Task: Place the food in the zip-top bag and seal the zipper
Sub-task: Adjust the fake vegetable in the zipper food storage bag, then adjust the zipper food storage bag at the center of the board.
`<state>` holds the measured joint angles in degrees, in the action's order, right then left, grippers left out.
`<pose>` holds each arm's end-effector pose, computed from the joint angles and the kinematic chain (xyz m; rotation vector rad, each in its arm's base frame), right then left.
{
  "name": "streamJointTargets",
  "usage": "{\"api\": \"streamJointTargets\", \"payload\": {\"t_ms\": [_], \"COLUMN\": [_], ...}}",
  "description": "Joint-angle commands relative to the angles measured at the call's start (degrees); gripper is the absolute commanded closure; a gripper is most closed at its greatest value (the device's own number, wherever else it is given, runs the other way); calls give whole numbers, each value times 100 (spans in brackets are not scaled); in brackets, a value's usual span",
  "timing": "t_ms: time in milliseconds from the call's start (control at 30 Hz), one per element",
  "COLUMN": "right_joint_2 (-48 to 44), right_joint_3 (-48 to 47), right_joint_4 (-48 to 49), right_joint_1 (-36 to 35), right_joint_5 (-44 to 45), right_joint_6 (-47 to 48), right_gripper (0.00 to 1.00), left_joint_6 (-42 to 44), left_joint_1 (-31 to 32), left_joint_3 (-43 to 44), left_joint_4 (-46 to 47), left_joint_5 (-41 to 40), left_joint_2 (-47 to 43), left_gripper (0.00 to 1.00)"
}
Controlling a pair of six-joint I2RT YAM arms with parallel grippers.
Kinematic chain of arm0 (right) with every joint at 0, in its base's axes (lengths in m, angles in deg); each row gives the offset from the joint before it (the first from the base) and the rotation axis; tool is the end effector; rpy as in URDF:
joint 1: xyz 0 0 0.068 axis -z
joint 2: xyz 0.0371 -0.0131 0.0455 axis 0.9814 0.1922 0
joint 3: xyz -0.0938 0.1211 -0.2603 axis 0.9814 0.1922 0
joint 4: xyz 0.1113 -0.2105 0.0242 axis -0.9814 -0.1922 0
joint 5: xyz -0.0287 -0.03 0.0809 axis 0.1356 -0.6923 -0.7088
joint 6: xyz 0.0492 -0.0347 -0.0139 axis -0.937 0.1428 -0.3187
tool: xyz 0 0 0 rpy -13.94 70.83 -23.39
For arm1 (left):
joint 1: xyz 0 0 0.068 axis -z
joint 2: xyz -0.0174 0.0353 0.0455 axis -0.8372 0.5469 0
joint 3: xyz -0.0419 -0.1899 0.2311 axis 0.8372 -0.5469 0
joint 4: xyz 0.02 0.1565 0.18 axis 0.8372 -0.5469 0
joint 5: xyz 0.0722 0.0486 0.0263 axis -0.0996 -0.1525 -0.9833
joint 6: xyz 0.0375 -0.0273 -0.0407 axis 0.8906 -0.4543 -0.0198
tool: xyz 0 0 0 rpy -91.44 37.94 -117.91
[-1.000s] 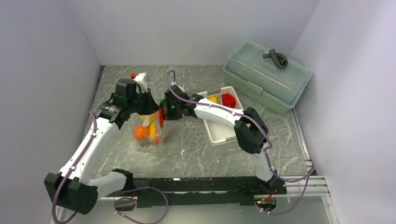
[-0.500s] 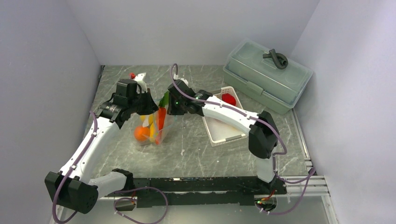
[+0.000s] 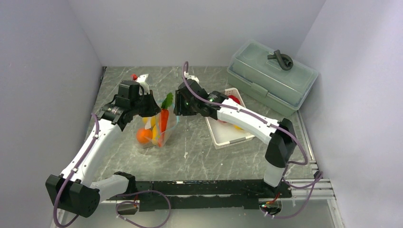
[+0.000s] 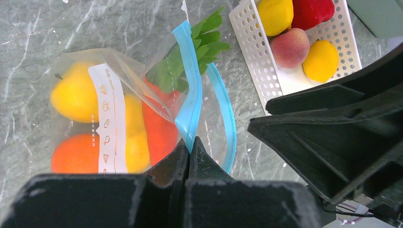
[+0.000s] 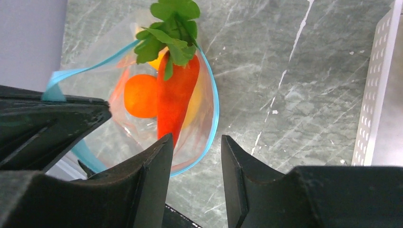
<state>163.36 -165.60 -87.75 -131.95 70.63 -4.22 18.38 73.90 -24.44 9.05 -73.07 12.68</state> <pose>0.2422 0.3116 0.3568 -0.1771 2.3691 0.6924 0.1972 -0.0694 0.3620 -0.0205 2.2964 -0.5822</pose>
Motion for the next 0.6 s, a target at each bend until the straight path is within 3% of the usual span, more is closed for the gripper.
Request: {"api": "streamJointTargets", "payload": {"t_ms": [0, 367, 567], "right_joint_2": [181, 740, 501], "right_joint_3": [63, 274, 364], "right_joint_4": [144, 633, 741], "right_joint_1": [-14, 150, 196], "right_joint_5": [-51, -843, -926], "right_joint_6": [-10, -392, -347], "right_gripper": [54, 55, 93], "left_joint_6": [13, 35, 74], "left_joint_1": [-10, -10, -1], "left_joint_3": [61, 42, 110], "left_joint_4": [100, 151, 89], "left_joint_5": [28, 113, 141], "left_joint_2": [-55, -93, -113], "left_gripper": [100, 100, 100]}}
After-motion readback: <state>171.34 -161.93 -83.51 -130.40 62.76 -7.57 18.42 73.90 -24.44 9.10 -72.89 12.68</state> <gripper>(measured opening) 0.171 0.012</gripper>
